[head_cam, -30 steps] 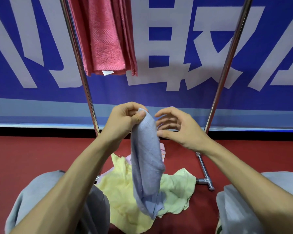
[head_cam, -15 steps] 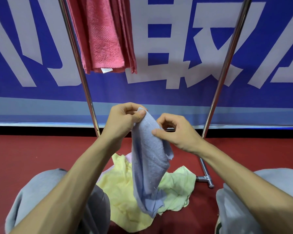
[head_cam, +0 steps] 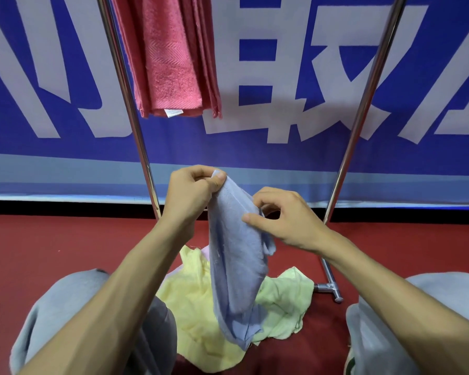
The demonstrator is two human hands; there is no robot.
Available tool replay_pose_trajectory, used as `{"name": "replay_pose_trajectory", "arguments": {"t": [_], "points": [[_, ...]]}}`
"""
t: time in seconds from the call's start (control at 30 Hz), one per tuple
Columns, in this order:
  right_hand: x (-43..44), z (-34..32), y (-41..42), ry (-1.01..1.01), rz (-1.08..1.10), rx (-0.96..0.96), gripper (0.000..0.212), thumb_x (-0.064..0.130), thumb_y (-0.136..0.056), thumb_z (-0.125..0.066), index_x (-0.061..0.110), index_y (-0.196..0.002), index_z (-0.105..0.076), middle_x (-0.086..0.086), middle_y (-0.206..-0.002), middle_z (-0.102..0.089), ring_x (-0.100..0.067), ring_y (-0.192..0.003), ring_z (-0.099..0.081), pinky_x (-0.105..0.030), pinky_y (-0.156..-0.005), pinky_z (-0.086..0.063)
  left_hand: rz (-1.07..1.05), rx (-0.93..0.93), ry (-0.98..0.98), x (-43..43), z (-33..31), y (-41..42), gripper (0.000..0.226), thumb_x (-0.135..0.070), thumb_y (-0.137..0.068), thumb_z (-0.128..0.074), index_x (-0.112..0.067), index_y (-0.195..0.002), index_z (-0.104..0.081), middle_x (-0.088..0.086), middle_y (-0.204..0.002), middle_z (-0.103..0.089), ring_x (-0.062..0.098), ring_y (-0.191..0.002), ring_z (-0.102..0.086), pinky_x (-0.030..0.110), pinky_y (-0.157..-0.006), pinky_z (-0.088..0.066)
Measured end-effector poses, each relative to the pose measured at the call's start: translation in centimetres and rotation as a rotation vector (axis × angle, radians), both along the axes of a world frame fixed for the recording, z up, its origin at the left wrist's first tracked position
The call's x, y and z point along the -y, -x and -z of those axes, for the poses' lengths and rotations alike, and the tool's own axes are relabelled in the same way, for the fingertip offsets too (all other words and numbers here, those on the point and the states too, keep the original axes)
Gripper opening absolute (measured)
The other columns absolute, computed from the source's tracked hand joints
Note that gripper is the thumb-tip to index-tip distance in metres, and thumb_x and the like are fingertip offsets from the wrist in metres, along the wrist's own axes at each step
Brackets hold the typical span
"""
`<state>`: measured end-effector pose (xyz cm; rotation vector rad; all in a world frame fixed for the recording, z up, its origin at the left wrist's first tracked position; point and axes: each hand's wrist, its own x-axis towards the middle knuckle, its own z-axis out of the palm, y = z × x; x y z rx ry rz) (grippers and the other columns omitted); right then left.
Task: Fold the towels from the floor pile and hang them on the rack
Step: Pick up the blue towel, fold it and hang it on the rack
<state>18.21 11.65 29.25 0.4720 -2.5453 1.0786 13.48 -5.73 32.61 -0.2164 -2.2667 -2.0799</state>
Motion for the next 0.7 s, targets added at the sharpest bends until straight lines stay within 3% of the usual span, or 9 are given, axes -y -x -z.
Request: {"name": "replay_pose_trajectory", "arguments": {"t": [0.17,0.27,0.37,0.47,0.53,0.63,0.7], "points": [[-1.6,-0.1,0.2,0.021,0.051,0.034,0.027,0.028,-0.08,-0.074,0.014,-0.062,-0.06,0.006,-0.084,-0.068,-0.017,-0.076,-0.064,-0.03,-0.075,-0.051,-0.197,0.093,-0.144,0.9,0.9,1.4,0.011,-0.02,-0.084,-0.065,-0.015,-0.078,-0.073,0.001,-0.078,-0.069,0.019,-0.08,-0.061,0.032,-0.071,-0.049],[-2.4,0.0,0.1,-0.047,0.112,0.127,0.025,0.023,-0.078,-0.073,0.015,-0.061,-0.055,0.005,-0.063,-0.062,-0.011,-0.055,-0.05,-0.027,-0.062,-0.045,-0.222,0.193,-0.269,0.9,1.3,1.5,0.017,-0.017,-0.089,-0.061,-0.015,-0.076,-0.071,0.001,-0.075,-0.064,0.019,-0.073,-0.056,0.026,-0.062,-0.045],[-2.6,0.3,0.0,-0.077,0.161,0.152,0.023,0.019,-0.074,-0.075,0.017,-0.063,-0.055,0.01,-0.05,-0.054,-0.004,-0.049,-0.042,-0.019,-0.055,-0.038,-0.239,0.164,-0.235,1.0,1.3,1.6,0.018,-0.021,-0.089,-0.061,-0.018,-0.074,-0.072,0.002,-0.081,-0.064,0.019,-0.078,-0.055,0.032,-0.07,-0.045],[-2.9,0.5,0.3,0.045,0.124,0.224,0.02,0.014,-0.074,-0.075,0.022,-0.084,-0.06,0.008,-0.057,-0.063,-0.006,-0.055,-0.053,-0.024,-0.064,-0.047,-0.183,0.112,-0.225,0.8,0.9,1.5,0.013,-0.02,-0.091,-0.06,-0.017,-0.085,-0.071,0.0,-0.082,-0.064,0.016,-0.079,-0.054,0.03,-0.072,-0.043],[-3.1,0.6,0.6,-0.022,0.109,0.289,0.023,0.015,-0.079,-0.072,0.024,-0.099,-0.066,0.006,-0.065,-0.067,-0.007,-0.062,-0.057,-0.025,-0.069,-0.047,-0.185,0.047,-0.19,0.8,0.9,1.5,0.011,-0.02,-0.091,-0.061,-0.015,-0.092,-0.071,-0.003,-0.082,-0.065,0.013,-0.08,-0.057,0.026,-0.074,-0.044],[-3.1,0.0,0.8,-0.157,0.213,0.225,0.006,0.019,-0.083,-0.068,0.019,-0.081,-0.074,0.0,-0.074,-0.07,-0.015,-0.07,-0.059,-0.025,-0.072,-0.043,-0.23,-0.032,-0.145,0.9,1.0,1.5,0.011,-0.018,-0.091,-0.061,-0.013,-0.095,-0.069,-0.006,-0.08,-0.066,0.005,-0.078,-0.059,0.017,-0.069,-0.044],[-2.8,-1.1,0.8,0.097,0.269,0.194,0.016,0.015,-0.082,-0.069,0.021,-0.068,-0.07,0.002,-0.071,-0.067,-0.011,-0.069,-0.057,-0.025,-0.073,-0.044,-0.253,-0.072,-0.133,0.9,0.6,1.3,0.008,-0.016,-0.091,-0.06,-0.016,-0.092,-0.068,-0.008,-0.078,-0.065,0.001,-0.074,-0.059,0.013,-0.065,-0.043]]}}
